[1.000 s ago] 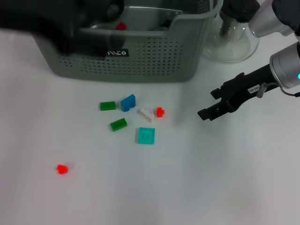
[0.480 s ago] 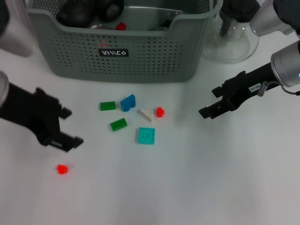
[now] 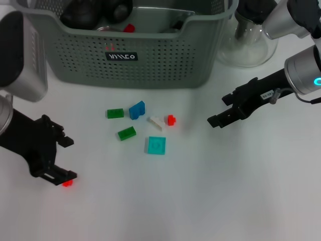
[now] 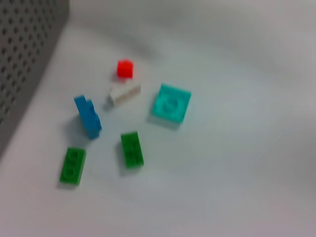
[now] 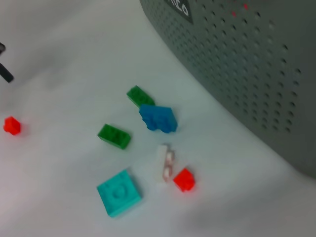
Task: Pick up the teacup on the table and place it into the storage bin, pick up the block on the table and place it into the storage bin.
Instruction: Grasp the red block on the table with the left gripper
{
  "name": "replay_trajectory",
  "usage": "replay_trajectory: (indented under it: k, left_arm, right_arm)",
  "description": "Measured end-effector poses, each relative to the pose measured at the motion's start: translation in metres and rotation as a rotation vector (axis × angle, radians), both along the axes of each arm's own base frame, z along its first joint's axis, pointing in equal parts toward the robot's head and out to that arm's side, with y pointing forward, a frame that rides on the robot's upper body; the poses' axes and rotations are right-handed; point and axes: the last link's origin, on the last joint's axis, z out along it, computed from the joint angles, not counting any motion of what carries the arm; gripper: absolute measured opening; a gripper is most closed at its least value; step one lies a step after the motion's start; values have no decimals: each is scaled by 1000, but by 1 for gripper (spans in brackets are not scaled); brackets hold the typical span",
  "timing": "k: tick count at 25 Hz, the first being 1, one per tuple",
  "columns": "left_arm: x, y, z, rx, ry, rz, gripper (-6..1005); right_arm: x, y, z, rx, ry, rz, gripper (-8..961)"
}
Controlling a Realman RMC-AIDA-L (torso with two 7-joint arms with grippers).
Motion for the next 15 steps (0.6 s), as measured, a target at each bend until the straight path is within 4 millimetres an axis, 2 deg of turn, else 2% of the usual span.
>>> replay_trajectory:
  k: [6, 15]
  left_arm:
    - [-8, -1, -6, -71, 117, -88, 736]
    - [-12, 4, -29, -185, 241, -163, 735]
  right_arm:
    - [-4, -2, -4, -2, 30, -17, 883]
    - [-9, -2, -6, 4, 76, -41, 883]
